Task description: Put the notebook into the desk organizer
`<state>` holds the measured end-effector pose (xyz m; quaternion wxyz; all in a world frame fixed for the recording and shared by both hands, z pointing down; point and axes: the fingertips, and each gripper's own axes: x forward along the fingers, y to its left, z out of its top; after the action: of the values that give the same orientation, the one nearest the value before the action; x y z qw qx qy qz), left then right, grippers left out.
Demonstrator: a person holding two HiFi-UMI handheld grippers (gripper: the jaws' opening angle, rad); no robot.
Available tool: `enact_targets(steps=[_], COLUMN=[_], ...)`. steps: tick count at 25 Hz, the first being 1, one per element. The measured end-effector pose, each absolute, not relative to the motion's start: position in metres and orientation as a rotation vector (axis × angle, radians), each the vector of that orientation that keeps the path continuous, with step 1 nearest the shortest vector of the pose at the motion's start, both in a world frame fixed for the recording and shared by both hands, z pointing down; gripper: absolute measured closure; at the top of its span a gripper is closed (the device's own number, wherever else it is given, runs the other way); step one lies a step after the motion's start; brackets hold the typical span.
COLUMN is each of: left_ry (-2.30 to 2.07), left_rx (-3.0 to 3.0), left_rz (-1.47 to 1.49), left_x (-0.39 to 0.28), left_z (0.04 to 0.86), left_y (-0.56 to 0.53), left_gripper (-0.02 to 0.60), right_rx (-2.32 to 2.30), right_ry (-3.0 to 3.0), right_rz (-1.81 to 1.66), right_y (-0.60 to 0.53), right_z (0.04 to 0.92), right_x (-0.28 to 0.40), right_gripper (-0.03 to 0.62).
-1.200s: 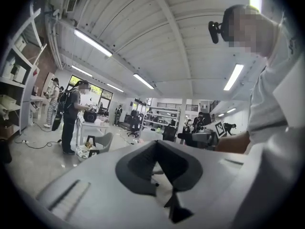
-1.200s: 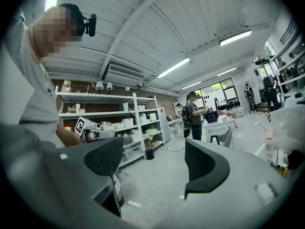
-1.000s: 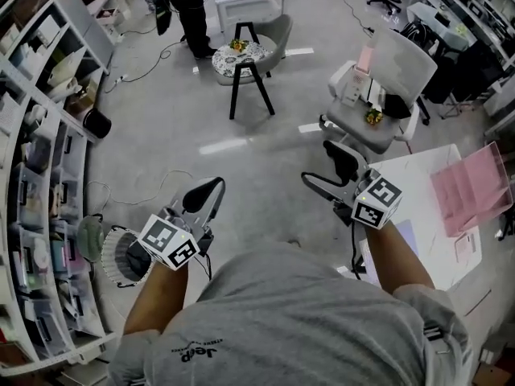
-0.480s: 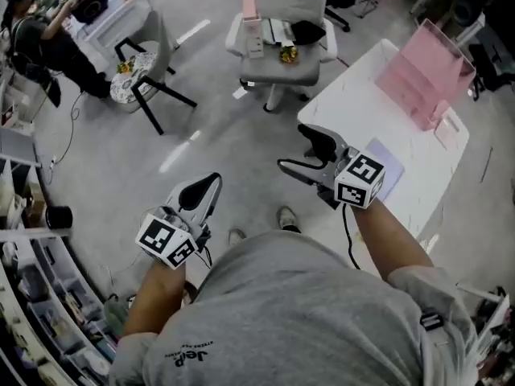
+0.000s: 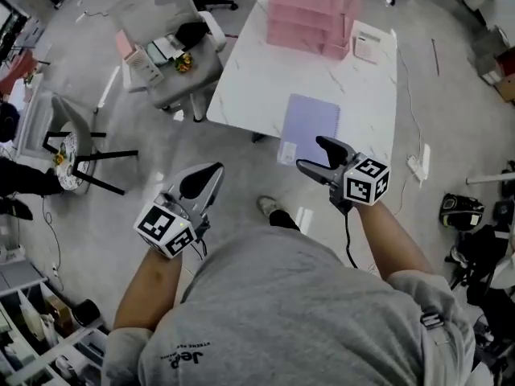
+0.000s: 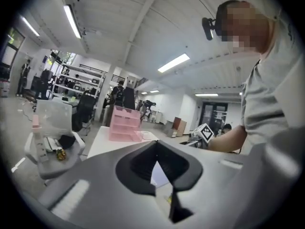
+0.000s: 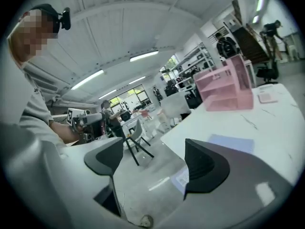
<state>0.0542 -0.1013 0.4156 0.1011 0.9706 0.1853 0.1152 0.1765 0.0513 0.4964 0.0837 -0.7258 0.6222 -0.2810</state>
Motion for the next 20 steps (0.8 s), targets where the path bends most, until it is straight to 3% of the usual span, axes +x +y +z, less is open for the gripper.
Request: enact_targets(steps=[10,20], left_ry=[0.862,0.825], left_rx=[2.779,2.756], left_rz=[0.477,0.590], left_x=[0.123,0.132], left_z=[0.467,0.494], left_y=[-0.012,-0.008], left_gripper=[0.523,0.523], right_rx=[-2.216,-1.692], right_ry=[1.369,1.105], right_rz=[-1.200,-1.374], right_y=[0.184,0.150], right_z=[0.626,0.723], right_x=[0.207,0.230], right_gripper=[0.210,0.210])
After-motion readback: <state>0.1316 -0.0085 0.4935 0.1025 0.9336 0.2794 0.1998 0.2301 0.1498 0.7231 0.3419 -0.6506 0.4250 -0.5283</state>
